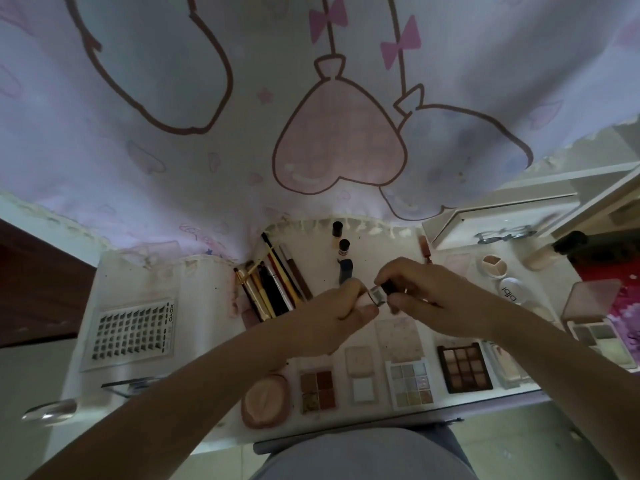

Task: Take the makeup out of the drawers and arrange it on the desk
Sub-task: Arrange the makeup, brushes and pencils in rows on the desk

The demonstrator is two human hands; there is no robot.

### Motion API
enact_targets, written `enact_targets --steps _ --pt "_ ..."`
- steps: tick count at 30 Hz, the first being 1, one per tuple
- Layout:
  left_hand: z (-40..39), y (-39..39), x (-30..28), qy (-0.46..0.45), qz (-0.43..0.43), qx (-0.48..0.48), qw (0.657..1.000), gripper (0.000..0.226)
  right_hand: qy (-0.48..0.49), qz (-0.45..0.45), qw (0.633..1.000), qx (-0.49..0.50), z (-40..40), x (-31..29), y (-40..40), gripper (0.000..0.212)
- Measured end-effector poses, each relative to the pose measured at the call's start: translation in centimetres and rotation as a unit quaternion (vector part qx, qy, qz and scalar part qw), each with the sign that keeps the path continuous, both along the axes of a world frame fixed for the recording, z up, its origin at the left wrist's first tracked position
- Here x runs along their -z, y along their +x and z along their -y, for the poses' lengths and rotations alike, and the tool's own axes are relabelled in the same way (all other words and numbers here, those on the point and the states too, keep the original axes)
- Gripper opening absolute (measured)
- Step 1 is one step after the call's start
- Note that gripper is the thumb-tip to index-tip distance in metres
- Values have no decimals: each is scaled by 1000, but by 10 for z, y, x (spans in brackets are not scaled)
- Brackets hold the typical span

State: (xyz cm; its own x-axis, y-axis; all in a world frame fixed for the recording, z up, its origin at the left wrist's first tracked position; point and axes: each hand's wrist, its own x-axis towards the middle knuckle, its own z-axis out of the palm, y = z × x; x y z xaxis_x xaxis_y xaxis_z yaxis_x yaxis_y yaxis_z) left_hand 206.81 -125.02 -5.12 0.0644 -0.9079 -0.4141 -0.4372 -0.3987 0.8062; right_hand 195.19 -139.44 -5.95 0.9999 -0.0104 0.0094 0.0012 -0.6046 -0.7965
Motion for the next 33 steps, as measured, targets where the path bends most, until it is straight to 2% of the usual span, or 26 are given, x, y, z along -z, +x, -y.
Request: enact_targets --steps 2,5,7,9,12,14,15,17,18,20,23,26,29,31,33 --pt "-1 1 1 -7 14 -11 1000 10 34 10 999 -4 4 3 1 14" --pt "0 3 6 -24 104 -12 994 11 89 -45 994 32 1 3 6 19" --pt "-1 2 11 -35 177 -2 984 15 75 -93 991 61 -2 6 10 16" --pt "-1 4 15 -35 223 7 974 21 23 -94 993 63 -6 5 14 23" --pt "-2 7 18 -28 226 6 974 20 34 -47 998 29 -4 7 12 40" --pt "-2 9 19 -27 226 -3 974 22 73 -83 994 21 -1 8 11 52" --pt "-2 9 21 -27 230 -6 973 23 86 -112 990 26 -1 9 11 48" --pt "-2 8 25 -23 243 -1 970 25 79 -135 986 53 -4 15 14 18" --pt "-1 7 27 -16 246 4 969 25 60 -132 987 67 -5 18 16 16" --pt "-1 6 29 -7 240 11 971 23 40 -120 989 81 -7 21 16 24" --pt "-1 7 33 -14 212 -1 977 19 71 -62 994 63 -3 24 11 29" --pt "-2 7 37 -30 205 -3 978 23 114 -119 984 61 0 22 10 38" --pt "-1 5 41 -39 211 0 977 14 67 -174 981 56 -4 19 16 16" --pt "-1 4 47 -45 216 -2 975 15 17 -149 987 59 -5 21 16 18" --pt "-2 5 53 -61 211 -21 975 19 -2 -115 991 64 -4 26 14 11"
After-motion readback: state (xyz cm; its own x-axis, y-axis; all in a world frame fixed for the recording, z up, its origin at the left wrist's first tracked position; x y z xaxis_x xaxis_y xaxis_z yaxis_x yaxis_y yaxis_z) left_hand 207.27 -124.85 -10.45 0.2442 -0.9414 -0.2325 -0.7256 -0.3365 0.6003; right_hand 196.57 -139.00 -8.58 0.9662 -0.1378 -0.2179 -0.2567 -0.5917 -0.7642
